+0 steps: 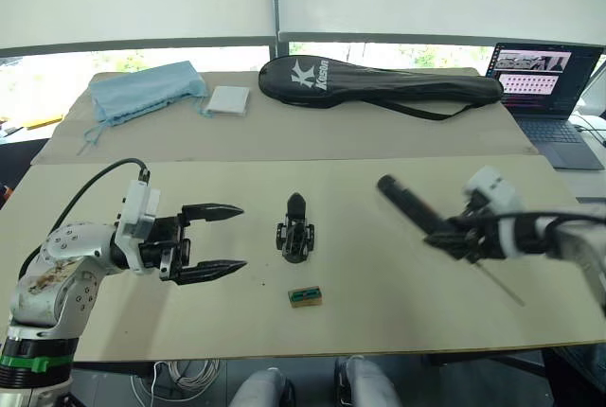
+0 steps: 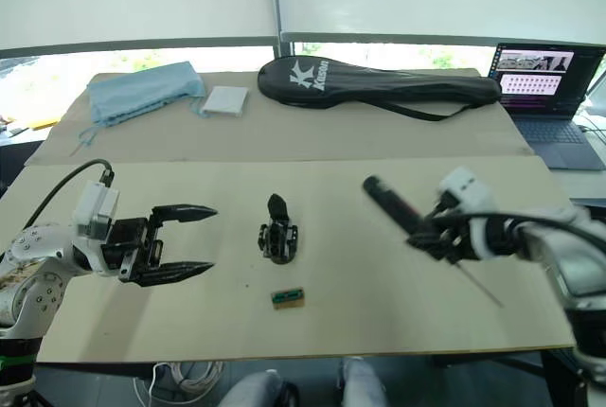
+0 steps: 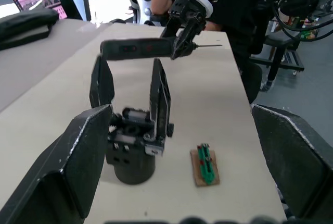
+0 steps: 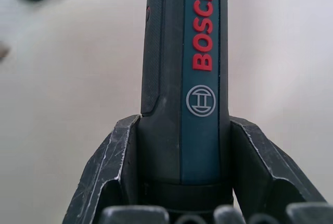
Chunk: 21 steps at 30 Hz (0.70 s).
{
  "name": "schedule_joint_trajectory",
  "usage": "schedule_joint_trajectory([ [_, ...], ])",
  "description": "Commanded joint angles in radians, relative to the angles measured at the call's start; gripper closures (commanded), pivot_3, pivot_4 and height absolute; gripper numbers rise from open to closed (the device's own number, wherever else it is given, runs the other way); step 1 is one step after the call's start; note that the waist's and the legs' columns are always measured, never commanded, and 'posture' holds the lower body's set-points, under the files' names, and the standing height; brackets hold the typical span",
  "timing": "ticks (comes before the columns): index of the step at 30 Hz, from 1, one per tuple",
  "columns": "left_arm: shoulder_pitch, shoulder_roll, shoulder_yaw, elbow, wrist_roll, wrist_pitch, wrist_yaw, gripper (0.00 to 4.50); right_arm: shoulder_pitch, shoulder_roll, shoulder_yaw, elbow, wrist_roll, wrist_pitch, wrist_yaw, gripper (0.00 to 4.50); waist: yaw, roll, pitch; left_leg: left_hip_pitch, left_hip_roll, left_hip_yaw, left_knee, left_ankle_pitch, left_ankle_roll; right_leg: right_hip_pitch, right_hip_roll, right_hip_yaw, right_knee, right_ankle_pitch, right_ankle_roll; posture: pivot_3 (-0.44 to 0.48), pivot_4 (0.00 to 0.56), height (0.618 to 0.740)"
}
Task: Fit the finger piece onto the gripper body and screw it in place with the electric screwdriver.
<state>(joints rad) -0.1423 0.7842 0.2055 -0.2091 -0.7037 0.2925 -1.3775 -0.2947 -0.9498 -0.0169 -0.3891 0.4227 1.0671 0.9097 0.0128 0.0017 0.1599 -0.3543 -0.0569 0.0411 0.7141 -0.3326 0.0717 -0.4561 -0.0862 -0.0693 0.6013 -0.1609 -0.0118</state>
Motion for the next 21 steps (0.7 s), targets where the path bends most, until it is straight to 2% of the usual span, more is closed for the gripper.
schedule_joint_trajectory([
  [1, 0.014, 0.014, 0.031, 0.022, 0.014, -0.04, -0.019, 0.0, 0.042, -0.004, -0.012, -0.084, -0.028, -0.046, -0.056, 2.54, 0.007, 0.0, 0.0, 0.0, -0.001, 0.0, 0.0, 0.0, 0.0, 0.0, -0.001, -0.001, 0.0, 0.0, 0.0, 0.0, 0.15, 0.74],
  [5, 0.022, 0.011, 0.035, 0.034, 0.019, -0.052, -0.018, 0.0, 0.099, -0.012, 0.044, -0.084, -0.064, -0.112, -0.068, 2.54, 0.008, -0.001, 0.0, 0.0, -0.001, 0.0, 0.0, 0.001, 0.002, 0.001, -0.001, -0.001, -0.001, 0.0, 0.001, 0.0, 0.15, 0.74],
  [12, 0.03, 0.035, 0.018, 0.034, 0.03, -0.037, -0.038, 0.0, 0.095, 0.003, 0.078, -0.043, -0.067, -0.121, -0.074, 2.54, -0.003, -0.002, 0.0, 0.001, 0.0, 0.0, 0.0, 0.002, 0.003, 0.001, 0.001, -0.001, 0.0, 0.0, 0.0, 0.0, 0.15, 0.74],
  [13, 0.028, 0.034, 0.018, 0.036, 0.031, -0.038, -0.038, 0.0, 0.092, 0.0, 0.08, -0.041, -0.063, -0.119, -0.069, 1.53, -0.002, -0.003, 0.0, 0.001, 0.0, 0.0, 0.0, 0.002, 0.003, 0.001, 0.001, -0.001, 0.0, 0.0, 0.0, 0.0, 0.15, 0.74],
  [17, 0.024, 0.029, 0.015, 0.035, 0.032, -0.042, -0.037, 0.0, 0.072, -0.047, 0.072, -0.061, -0.048, -0.083, -0.042, 0.16, -0.001, -0.003, 0.0, 0.0, 0.0, 0.0, 0.0, 0.002, 0.003, 0.001, 0.001, 0.0, 0.0, 0.0, 0.0, 0.0, 0.15, 0.74],
  [18, 0.024, 0.028, 0.014, 0.034, 0.032, -0.042, -0.037, 0.0, 0.066, -0.06, 0.067, -0.069, -0.038, -0.07, -0.029, 0.03, -0.001, -0.003, 0.0, 0.0, 0.0, 0.0, 0.0, 0.002, 0.003, 0.001, 0.001, 0.0, 0.0, 0.0, 0.0, 0.0, 0.15, 0.74],
  [21, 0.035, 0.023, -0.001, 0.012, 0.025, -0.034, -0.044, 0.0, -0.033, -0.15, 0.075, -0.102, 0.019, -0.006, 0.062, 0.03, -0.001, -0.002, 0.0, 0.0, 0.0, 0.0, 0.0, 0.002, 0.003, 0.001, 0.0, 0.0, 0.0, 0.0, 0.0, 0.0, 0.15, 0.74],
])
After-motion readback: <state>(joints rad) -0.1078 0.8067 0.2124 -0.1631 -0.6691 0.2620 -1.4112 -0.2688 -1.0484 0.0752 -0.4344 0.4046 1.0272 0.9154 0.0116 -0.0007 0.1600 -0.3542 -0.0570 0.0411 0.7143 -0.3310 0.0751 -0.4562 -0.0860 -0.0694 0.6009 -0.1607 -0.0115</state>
